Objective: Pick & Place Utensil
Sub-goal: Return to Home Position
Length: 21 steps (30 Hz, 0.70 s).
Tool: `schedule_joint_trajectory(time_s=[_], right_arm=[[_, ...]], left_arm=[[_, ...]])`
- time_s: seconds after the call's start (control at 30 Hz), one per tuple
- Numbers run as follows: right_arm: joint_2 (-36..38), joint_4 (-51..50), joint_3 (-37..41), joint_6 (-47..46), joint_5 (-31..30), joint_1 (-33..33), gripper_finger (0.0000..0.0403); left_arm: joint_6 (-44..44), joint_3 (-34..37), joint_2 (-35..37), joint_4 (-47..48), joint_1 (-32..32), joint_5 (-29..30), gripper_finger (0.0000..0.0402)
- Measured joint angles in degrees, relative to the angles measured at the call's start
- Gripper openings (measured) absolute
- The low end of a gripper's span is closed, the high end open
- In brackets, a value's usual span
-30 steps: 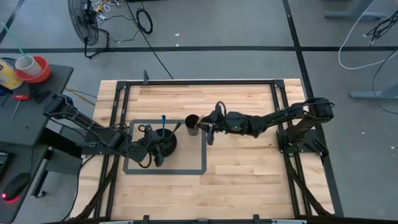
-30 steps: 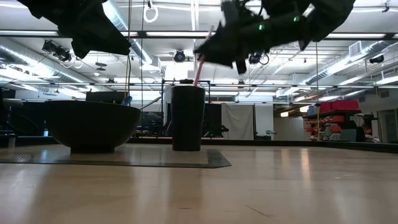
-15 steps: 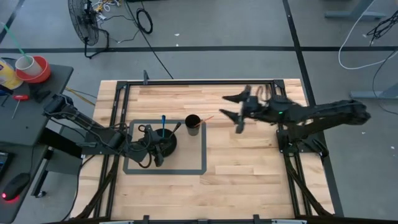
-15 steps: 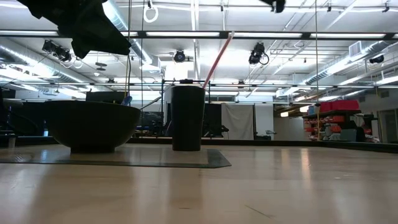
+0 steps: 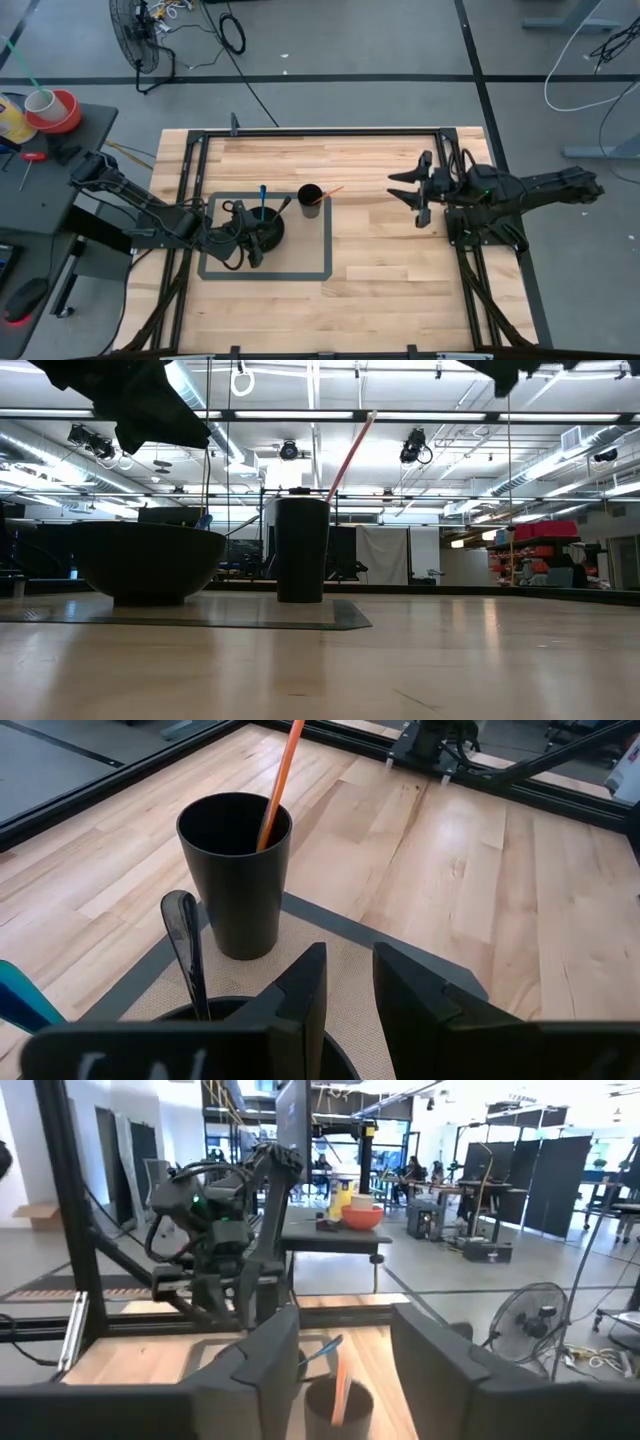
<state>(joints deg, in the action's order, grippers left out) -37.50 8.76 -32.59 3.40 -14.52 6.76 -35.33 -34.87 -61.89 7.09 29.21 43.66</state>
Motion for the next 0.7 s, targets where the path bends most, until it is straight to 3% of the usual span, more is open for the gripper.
schedule_joint_trajectory(time_s=[0.33,0.7], right_arm=[[11.9,7.0,15.9,-3.6,2.6,1.4,0.0101],[21.5,21.4,31.9,-3.4,6.9,3.4,0.0051]], left_arm=[[3.0,0.0,0.0,0.0,-1.5,1.2,0.0089],[3.0,0.0,0.5,3.6,-1.3,0.8,0.0089]])
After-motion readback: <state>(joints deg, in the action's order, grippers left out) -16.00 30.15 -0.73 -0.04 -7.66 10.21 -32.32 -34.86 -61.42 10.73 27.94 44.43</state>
